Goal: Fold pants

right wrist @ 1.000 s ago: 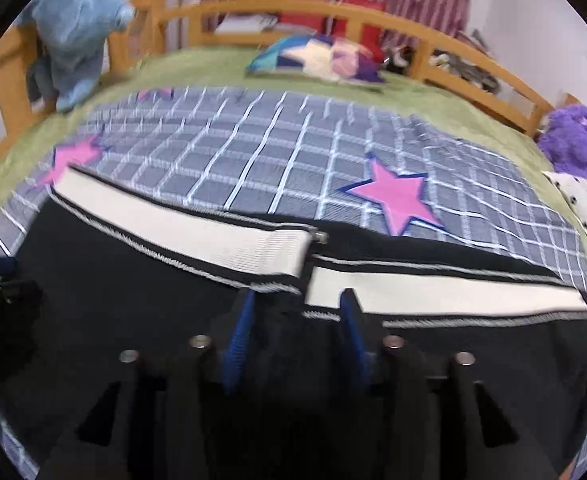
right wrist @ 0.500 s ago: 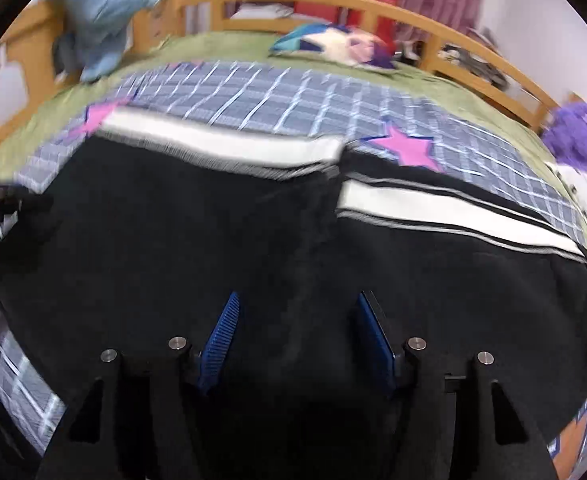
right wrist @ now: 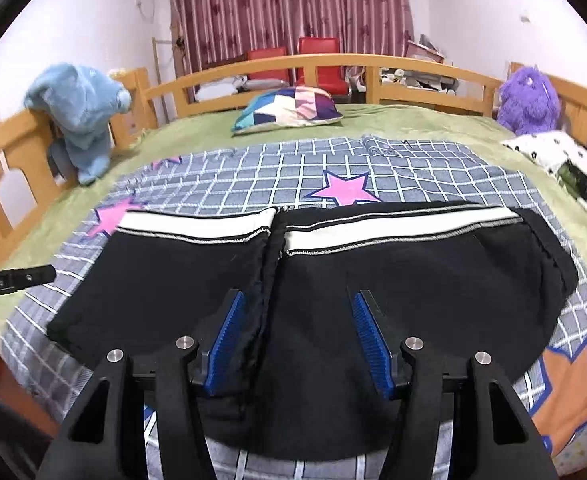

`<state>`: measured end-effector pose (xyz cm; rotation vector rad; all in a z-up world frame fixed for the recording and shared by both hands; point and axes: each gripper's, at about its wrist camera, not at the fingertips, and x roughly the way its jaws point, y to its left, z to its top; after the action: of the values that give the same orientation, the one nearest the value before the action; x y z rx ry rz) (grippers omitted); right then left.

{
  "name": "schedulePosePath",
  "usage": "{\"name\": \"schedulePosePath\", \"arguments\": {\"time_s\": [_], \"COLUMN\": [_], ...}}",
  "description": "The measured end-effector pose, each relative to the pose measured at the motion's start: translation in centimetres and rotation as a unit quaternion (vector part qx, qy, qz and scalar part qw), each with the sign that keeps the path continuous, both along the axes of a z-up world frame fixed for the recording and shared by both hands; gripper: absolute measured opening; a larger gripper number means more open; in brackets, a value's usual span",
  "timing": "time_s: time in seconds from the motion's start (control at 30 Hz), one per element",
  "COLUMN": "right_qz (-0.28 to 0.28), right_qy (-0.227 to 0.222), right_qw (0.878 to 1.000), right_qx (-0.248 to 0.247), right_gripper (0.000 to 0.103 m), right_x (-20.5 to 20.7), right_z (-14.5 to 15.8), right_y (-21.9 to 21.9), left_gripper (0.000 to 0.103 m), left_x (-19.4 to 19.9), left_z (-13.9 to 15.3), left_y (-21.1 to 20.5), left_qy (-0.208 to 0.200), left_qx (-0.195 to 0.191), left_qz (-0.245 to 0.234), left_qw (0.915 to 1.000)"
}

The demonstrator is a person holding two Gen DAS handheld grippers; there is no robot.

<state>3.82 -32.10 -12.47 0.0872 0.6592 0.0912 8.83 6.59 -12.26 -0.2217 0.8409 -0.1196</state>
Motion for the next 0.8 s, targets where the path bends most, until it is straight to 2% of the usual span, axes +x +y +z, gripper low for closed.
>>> {"name": "schedulePosePath", "arguments": {"time_s": [0.13, 0.23, 0.33, 0.57, 0.63, 0.73, 0.8], "right_qz": [-0.016, -0.035, -0.061, -0.146, -0.166, -0.175, -0.172], "right_qy": [-0.006, 0.004, 0.02, 0.038, 0.051, 0.068, 0.066], "right_qw": [0.999, 0.998, 0.997, 0.986, 0.981, 0.972, 0.967], "right_qx": [0.031, 0.048, 0.053, 0.07, 0.089, 0.143, 0.174], "right_gripper": [0.067, 0.068, 0.068, 0.068, 0.068, 0.068, 0.068], "right_x": [-1.6, -2.2, -2.9, -3.2, -2.4, -0.6, 0.6], "right_z": [0.0, -1.1, -2.8, -5.6, -6.8, -8.6, -9.4], "right_y": [-2.4, -4.6, -7.6, -16.5, -19.0, -22.3, -23.9], "left_gripper": [0.067, 0.067, 0.067, 0.069, 0.069, 0.069, 0.069], "left_x": [-1.6, -2.3, -2.0, -0.2, 1.2, 3.2, 4.7], "left_z": [0.3, -0.2, -1.2, -3.5, -4.6, -6.1, -7.1], "left_y": [0.6, 1.0, 1.5, 2.5, 2.3, 2.6, 3.5], "left_qy": [-0.03, -0.035, -0.014, 0.009, 0.02, 0.035, 0.048], "left_qx": [-0.012, -0.003, 0.001, -0.028, -0.035, -0.04, -0.074], "left_qz": [-0.012, -0.016, -0.019, -0.02, -0.024, -0.013, -0.007], "left_qw": [0.9994, 0.9993, 0.9997, 0.9994, 0.9989, 0.9985, 0.9961]}}
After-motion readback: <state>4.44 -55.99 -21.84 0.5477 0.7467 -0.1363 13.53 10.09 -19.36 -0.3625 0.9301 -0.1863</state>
